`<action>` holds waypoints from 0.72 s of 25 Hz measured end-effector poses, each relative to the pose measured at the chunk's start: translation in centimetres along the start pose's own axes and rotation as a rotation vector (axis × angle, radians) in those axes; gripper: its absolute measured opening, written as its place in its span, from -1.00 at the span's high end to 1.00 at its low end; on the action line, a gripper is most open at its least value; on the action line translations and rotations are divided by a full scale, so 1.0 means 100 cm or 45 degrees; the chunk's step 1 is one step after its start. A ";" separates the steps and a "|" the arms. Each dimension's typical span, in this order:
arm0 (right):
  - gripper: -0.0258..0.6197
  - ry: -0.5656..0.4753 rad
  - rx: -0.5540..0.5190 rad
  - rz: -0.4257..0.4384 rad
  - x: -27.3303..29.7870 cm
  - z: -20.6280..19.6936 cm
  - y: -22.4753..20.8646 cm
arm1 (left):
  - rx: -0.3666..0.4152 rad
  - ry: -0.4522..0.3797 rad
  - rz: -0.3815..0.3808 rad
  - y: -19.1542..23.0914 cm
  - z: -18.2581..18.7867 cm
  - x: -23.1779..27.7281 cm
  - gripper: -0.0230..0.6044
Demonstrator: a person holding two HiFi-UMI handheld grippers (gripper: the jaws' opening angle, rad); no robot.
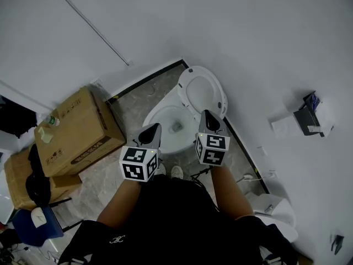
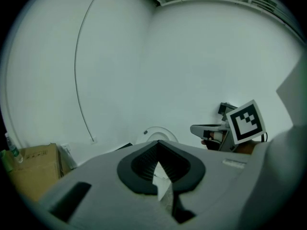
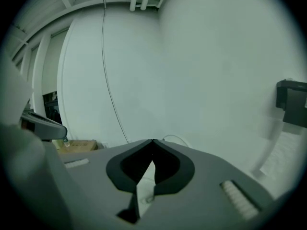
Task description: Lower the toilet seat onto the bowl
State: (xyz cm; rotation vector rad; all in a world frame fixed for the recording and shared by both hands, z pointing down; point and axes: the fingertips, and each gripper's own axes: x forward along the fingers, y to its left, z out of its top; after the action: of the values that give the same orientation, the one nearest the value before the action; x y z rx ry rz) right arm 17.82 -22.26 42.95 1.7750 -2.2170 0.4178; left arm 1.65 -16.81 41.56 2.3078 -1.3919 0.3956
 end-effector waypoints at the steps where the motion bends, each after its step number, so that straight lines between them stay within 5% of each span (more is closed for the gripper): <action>1: 0.89 0.011 -0.009 -0.011 0.004 -0.003 -0.005 | -0.001 0.005 -0.005 0.000 0.000 0.002 0.90; 18: 0.64 0.208 -0.362 -0.223 0.107 -0.015 -0.096 | -0.008 0.013 -0.015 0.031 0.016 0.025 0.90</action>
State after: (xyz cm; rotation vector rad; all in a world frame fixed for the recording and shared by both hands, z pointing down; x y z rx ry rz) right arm 24.96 -33.26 48.98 1.6989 -1.8850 0.1907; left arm 0.12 -20.80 41.95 2.3042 -1.3724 0.3983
